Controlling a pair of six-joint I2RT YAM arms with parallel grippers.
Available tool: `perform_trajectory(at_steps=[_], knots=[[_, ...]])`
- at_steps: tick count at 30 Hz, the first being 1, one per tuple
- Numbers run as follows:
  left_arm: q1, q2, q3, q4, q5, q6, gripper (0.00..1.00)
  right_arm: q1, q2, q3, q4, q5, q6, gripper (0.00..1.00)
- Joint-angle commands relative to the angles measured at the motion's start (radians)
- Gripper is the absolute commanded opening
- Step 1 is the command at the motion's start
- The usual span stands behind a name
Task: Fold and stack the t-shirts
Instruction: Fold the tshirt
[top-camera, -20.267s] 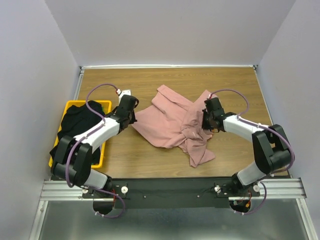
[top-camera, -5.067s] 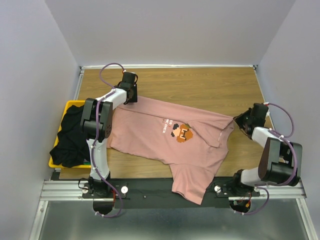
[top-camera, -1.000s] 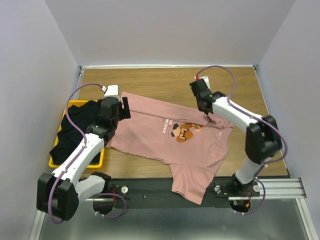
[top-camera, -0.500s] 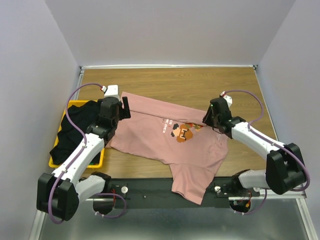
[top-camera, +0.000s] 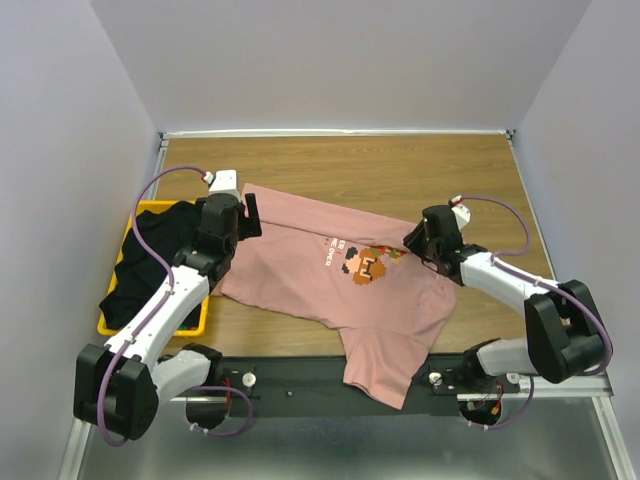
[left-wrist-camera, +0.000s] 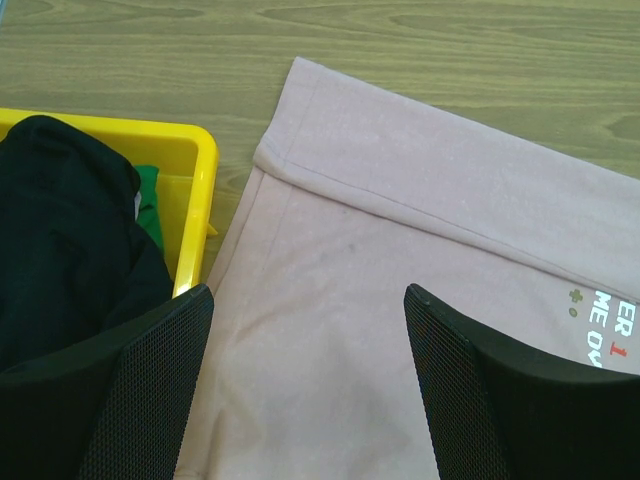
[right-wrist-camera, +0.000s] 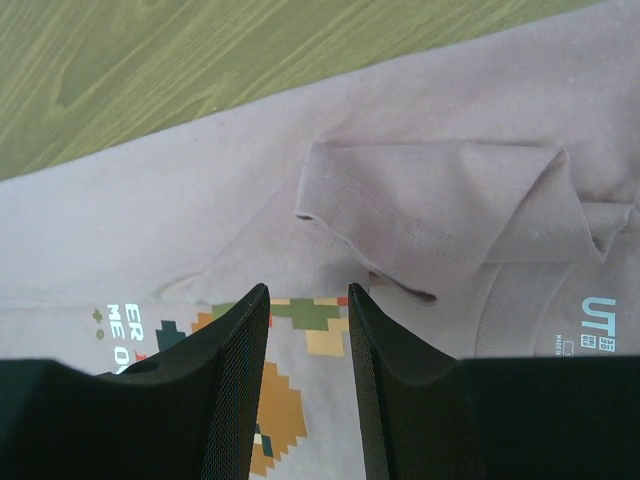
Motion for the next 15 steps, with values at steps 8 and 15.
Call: perform_trajectory(at_steps=[8,15], knots=[[-0.001,0.015,-0.001,0.020,0.017,0.011,0.85,-0.005,0.068,-0.031,0.071,0.062,0.086,0.44],[-0.001,0.019,0.000,0.020,0.019,0.011,0.85,-0.005,0.059,-0.066,0.074,0.114,0.123,0.44]])
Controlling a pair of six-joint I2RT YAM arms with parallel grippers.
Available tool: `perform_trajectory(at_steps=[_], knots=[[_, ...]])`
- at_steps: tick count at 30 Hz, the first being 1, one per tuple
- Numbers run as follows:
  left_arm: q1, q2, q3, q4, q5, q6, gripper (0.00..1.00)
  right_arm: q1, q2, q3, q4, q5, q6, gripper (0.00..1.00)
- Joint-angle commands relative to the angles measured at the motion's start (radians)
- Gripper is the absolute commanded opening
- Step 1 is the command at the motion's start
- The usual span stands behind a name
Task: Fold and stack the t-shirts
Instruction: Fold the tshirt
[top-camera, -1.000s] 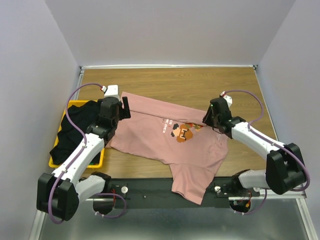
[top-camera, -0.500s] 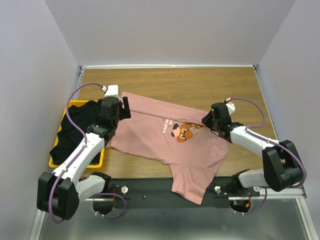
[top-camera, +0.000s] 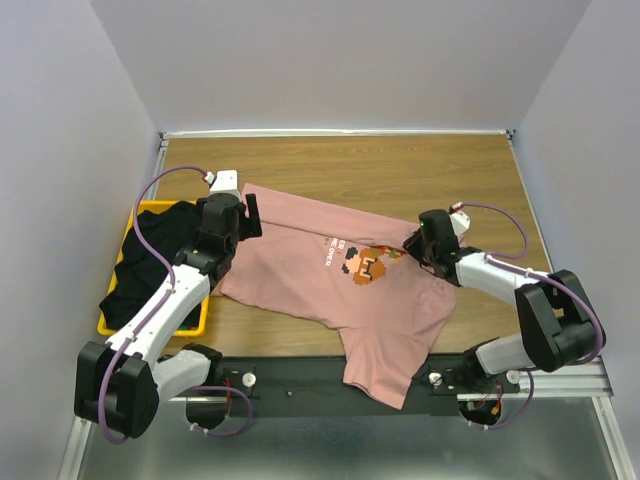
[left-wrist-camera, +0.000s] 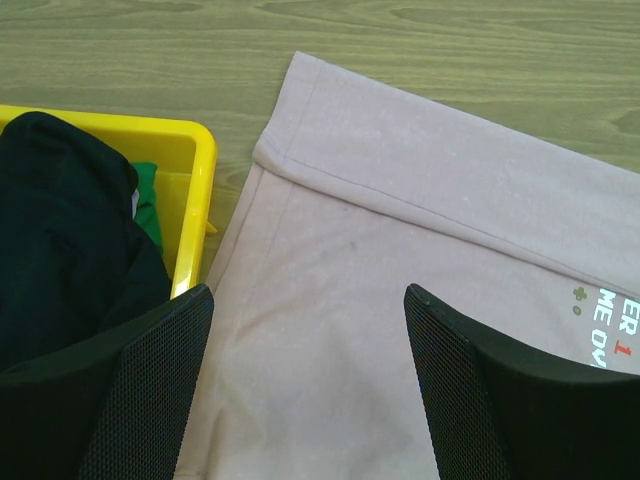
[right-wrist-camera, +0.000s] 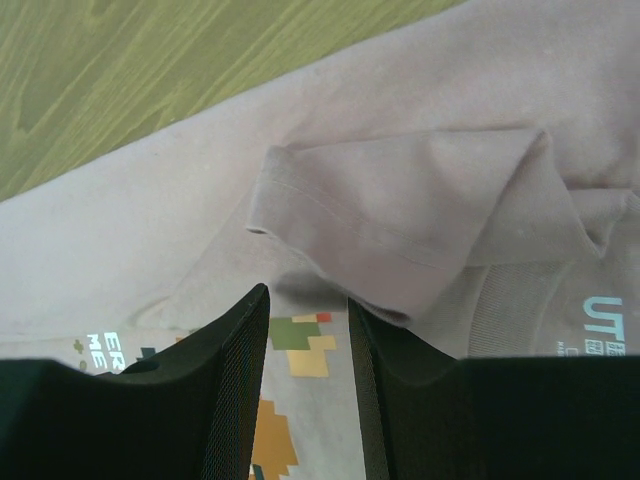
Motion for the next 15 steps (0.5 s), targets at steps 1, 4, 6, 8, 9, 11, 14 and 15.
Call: perform_trajectory(at_steps=[1,4,6,8,9,11,14,15], knots=[[-0.001,0.006,-0.001,0.020,0.018,0.011,0.85,-0.005,-0.020,-0.040,0.016,0.094,0.043,0.44],[-0.001,0.006,-0.001,0.021,0.018,0.011,0.85,-0.006,-0.017,-0.040,0.019,0.094,0.031,0.44],[-0.001,0.007,-0.001,0.020,0.020,0.012,0.85,-0.005,-0.006,-0.036,0.022,0.077,0.021,0.44],[-0.001,0.007,-0.001,0.020,0.018,0.012,0.85,-0.006,0.008,-0.034,0.041,0.052,0.017,0.44],[0.001,0.004,-0.001,0.020,0.020,0.011,0.85,-0.005,0.009,-0.036,0.051,0.043,0.017,0.44],[-0.001,0.006,0.000,0.021,0.020,0.012,0.85,-0.005,0.012,-0.040,0.093,0.020,0.014,0.44],[-0.001,0.004,-0.001,0.020,0.020,0.011,0.85,-0.005,0.023,-0.034,0.102,0.003,0.011,0.44],[-0.001,0.006,-0.001,0.020,0.020,0.011,0.85,-0.006,0.032,-0.034,0.110,0.002,0.011,0.44]])
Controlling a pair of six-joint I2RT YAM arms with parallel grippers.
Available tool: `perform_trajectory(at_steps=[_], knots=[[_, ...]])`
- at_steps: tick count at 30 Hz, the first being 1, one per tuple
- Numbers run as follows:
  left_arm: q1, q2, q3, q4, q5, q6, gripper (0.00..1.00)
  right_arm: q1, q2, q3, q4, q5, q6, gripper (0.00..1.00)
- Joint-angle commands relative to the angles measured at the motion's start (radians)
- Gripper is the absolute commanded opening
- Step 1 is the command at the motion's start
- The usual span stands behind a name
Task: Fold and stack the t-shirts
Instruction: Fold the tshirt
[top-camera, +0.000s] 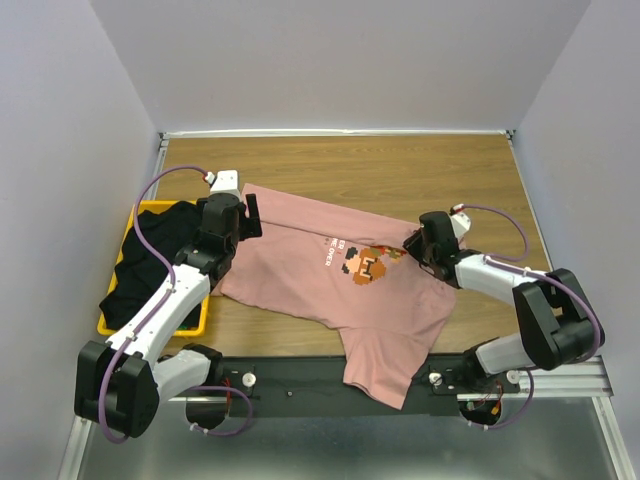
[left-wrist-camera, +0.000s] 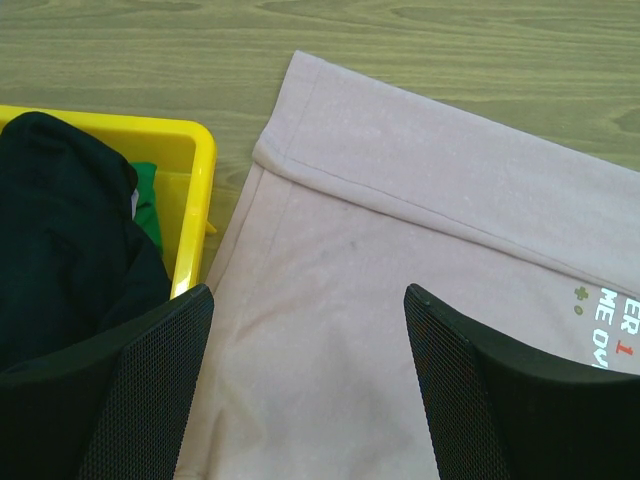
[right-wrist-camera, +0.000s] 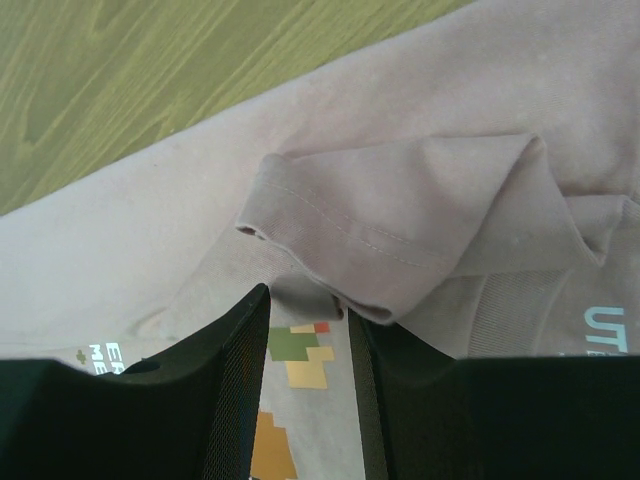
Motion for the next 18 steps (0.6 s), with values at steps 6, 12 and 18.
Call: perform_trajectory(at_steps=[6,12,18], knots=[[-0.001,0.002,0.000,0.019,0.020,0.008,0.85,-0.004,0.041,-0.004,0.071,-0.030,-0.001,0.43],[-0.001,0.005,-0.001,0.020,0.023,0.009,0.85,-0.004,0.032,-0.010,0.070,-0.042,0.003,0.34],[-0.001,0.005,0.000,0.020,0.026,0.009,0.85,-0.006,-0.040,-0.028,0.056,-0.082,-0.004,0.12]])
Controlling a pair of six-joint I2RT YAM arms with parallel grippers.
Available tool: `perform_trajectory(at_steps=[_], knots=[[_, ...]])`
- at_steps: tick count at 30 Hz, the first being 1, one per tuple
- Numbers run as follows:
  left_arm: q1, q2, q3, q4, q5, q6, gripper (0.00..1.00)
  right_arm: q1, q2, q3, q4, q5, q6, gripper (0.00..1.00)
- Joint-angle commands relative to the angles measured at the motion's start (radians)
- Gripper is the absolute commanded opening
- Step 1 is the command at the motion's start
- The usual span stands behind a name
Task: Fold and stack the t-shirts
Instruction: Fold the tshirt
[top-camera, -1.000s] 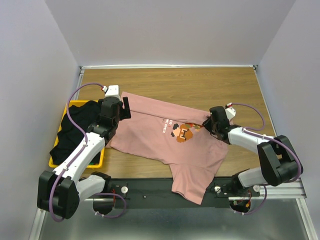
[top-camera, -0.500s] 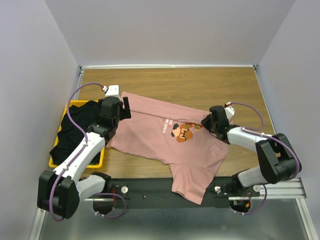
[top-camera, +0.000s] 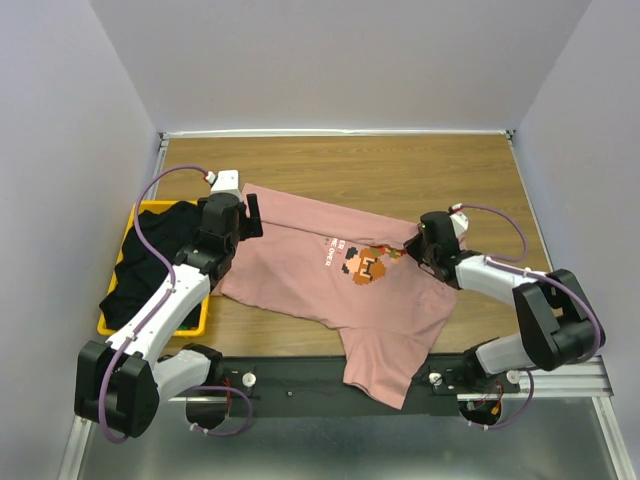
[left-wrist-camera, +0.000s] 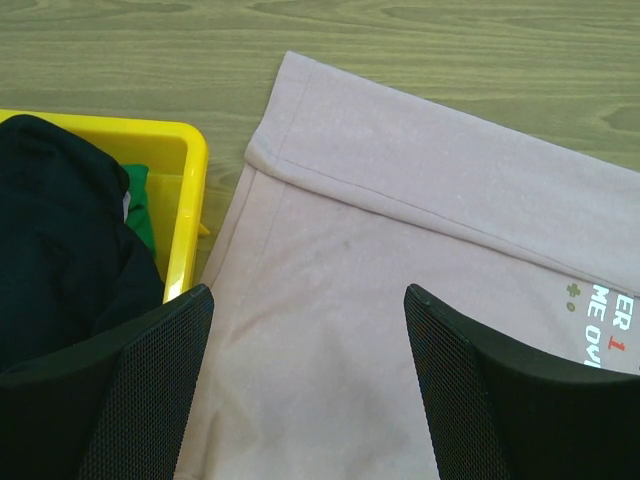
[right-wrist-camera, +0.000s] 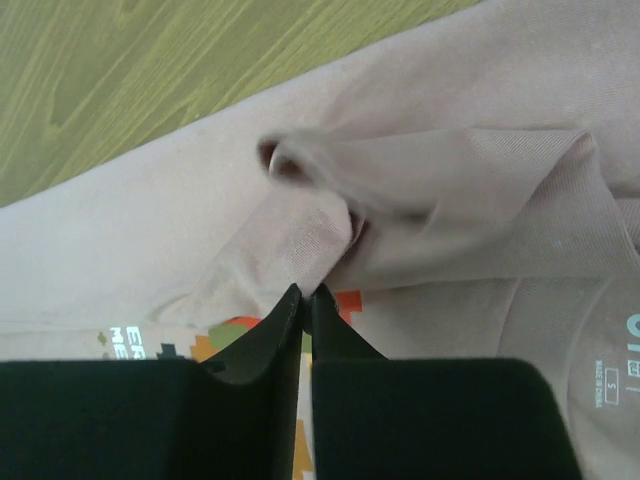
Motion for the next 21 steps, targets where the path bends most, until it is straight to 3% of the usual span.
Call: perform_trajectory(at_steps=[1,10,21], knots=[[-0.001,0.005,0.000,0.016,0.011,0.009,0.85,-0.004,-0.068,-0.024,-0.013,-0.036,0.000,0.09],[-0.001,0.001,0.000,0.014,0.019,0.011,0.85,-0.004,-0.186,-0.046,-0.164,-0.127,0.035,0.05],[-0.001,0.002,-0.001,0.016,0.033,0.013,0.85,0.000,-0.200,-0.087,-0.223,-0.239,0.135,0.05]])
